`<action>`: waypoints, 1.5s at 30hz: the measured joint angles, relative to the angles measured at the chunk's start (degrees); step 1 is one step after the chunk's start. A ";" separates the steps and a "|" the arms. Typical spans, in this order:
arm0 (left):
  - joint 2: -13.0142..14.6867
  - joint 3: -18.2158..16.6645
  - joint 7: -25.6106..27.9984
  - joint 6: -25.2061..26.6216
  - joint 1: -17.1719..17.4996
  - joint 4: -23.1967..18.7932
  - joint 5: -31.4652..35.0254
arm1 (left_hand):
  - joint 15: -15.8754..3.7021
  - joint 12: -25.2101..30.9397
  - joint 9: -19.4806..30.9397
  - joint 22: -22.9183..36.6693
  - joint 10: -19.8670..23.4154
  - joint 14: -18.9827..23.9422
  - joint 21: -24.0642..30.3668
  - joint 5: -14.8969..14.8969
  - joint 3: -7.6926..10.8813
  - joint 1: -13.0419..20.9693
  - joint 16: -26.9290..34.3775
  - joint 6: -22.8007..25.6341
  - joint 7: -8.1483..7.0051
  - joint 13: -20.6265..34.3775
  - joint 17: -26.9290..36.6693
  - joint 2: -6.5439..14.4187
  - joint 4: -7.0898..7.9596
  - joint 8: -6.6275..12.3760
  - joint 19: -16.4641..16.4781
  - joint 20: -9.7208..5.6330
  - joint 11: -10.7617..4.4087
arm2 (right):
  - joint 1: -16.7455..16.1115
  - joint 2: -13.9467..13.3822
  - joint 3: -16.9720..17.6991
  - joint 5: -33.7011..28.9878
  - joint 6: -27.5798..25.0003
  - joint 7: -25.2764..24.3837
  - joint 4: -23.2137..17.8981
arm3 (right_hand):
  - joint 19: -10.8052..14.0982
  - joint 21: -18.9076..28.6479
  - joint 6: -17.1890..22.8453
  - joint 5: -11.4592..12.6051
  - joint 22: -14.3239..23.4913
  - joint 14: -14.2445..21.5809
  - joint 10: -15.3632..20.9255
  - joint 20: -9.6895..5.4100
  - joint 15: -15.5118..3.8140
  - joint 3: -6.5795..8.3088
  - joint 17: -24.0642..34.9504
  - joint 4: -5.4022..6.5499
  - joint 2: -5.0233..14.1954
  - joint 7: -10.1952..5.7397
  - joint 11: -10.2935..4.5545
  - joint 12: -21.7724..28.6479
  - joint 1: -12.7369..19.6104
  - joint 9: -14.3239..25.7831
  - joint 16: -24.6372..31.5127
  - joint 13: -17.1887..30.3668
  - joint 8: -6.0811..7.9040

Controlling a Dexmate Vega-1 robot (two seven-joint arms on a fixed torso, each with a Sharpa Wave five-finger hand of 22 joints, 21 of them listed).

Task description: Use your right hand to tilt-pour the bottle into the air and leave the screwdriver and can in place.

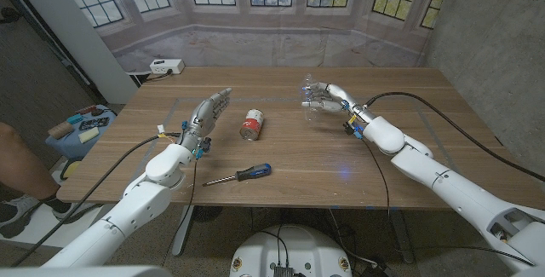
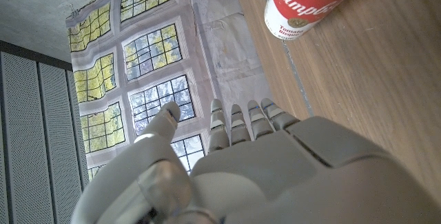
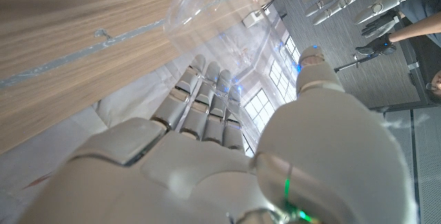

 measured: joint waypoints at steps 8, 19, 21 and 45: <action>-0.25 0.40 0.00 0.40 -0.54 0.28 0.06 | 0.00 0.00 0.00 0.00 0.00 0.00 0.00 0.00 0.00 0.00 0.00 0.00 0.00 0.00 0.00 0.00 0.00 0.00 0.00 0.00 0.00 | 0.09 -1.38 0.19 -2.99 -0.53 -1.13 -1.09 | 0.00 0.00 -0.02 -0.44 0.00 0.00 0.00 0.00 0.00 0.00 0.00 0.00 0.06 0.02 0.00 -0.01 -0.06 0.00 0.00 0.30 0.00; -0.33 0.62 -0.18 0.72 -1.02 0.68 0.01 | 0.00 -0.22 0.00 0.00 0.00 0.00 0.00 0.00 0.00 0.00 0.00 0.00 0.00 0.00 0.00 0.00 0.00 -0.41 0.00 0.00 0.00 | -0.17 -3.08 0.19 -8.09 -2.17 -3.34 -4.25 | 0.00 0.00 0.09 -0.44 0.00 0.23 0.13 0.00 -0.22 0.41 0.26 0.08 0.06 -0.09 -0.13 -0.01 -0.06 0.30 0.00 0.29 -0.01; -0.38 0.67 -0.26 0.73 -1.09 0.83 -0.01 | 0.00 -0.22 0.00 0.00 0.00 0.00 0.00 0.00 0.00 0.00 0.00 0.00 0.00 0.00 0.00 0.00 0.00 -0.40 0.00 0.00 0.00 | -0.30 -3.34 0.19 -9.66 -2.90 -4.00 -4.92 | 0.00 0.00 0.09 -0.44 0.00 0.22 0.20 0.00 -0.22 0.48 0.26 0.01 0.06 -0.09 -0.20 0.20 -0.06 0.30 -0.29 0.29 -0.01; -0.40 0.67 -0.53 0.49 -0.97 1.60 -0.31 | 0.00 -0.22 0.00 0.00 0.00 0.00 0.00 0.00 0.00 0.00 0.00 0.00 0.00 0.29 0.03 0.00 0.00 -0.40 0.00 0.00 0.00 | -1.84 -4.68 -1.02 -23.68 -10.25 -12.57 -11.58 | 0.00 0.00 0.07 -0.44 0.00 0.86 0.32 0.00 -0.16 1.20 0.78 -0.23 -0.13 -0.07 -0.32 0.20 -0.46 0.29 -0.48 0.55 -0.01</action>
